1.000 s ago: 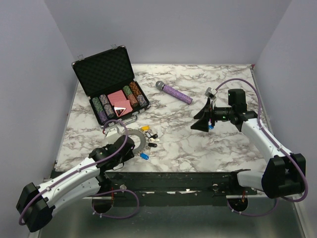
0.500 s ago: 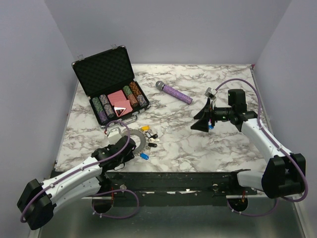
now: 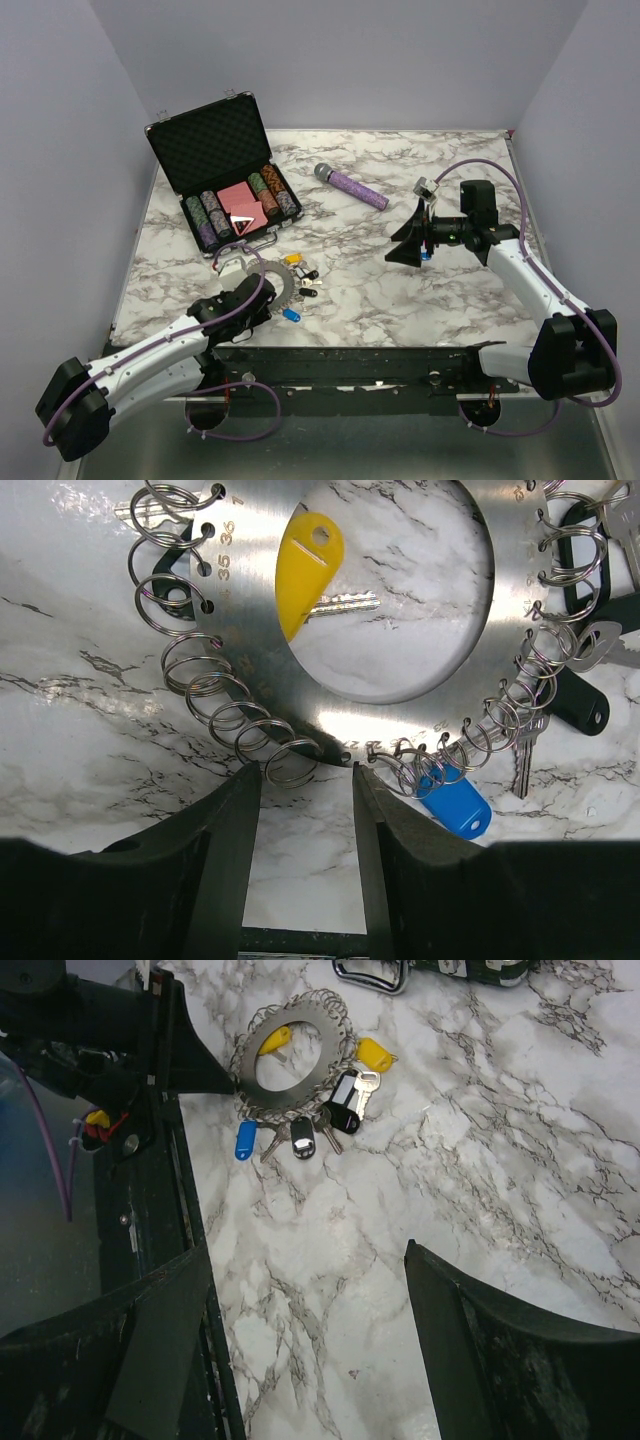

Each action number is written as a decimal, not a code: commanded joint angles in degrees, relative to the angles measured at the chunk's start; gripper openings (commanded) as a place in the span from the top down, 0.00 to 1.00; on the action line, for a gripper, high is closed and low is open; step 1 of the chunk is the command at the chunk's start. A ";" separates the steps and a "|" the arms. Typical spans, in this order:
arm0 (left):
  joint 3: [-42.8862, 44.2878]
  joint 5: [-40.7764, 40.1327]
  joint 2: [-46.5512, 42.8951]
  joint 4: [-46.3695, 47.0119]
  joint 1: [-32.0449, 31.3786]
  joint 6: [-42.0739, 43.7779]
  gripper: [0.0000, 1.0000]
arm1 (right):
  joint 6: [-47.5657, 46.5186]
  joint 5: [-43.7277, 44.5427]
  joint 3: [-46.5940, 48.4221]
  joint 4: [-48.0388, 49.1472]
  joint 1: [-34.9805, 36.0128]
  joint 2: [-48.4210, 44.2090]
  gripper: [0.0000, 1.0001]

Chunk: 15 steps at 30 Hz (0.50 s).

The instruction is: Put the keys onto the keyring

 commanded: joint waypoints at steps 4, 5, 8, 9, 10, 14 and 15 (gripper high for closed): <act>-0.80 -0.18 -0.75 0.86 0.41 -0.04 0.52 | 0.46 -0.52 -0.70 1.23 -0.19 0.26 0.14; -0.89 -0.18 -1.19 0.95 0.41 -0.04 0.54 | 0.55 -0.44 -0.70 1.23 -0.19 0.26 0.14; -1.33 -0.09 -2.42 1.30 0.32 -0.04 0.56 | 0.55 -0.52 -0.70 1.23 -0.19 0.26 0.14; -1.42 -0.09 -2.68 1.30 0.32 0.05 0.57 | 0.46 -0.61 -0.61 1.23 -0.19 0.26 0.14; -1.51 0.00 -3.04 1.39 0.41 0.05 0.57 | 0.46 -0.52 -0.70 1.23 -0.19 0.26 0.14; -1.68 -0.09 -3.57 1.22 0.32 0.05 0.58 | 0.46 -0.52 -0.70 1.23 -0.27 0.17 0.14; -1.68 0.00 -3.74 1.13 0.32 0.05 0.59 | 0.55 -0.52 -0.70 1.23 -0.27 0.17 0.14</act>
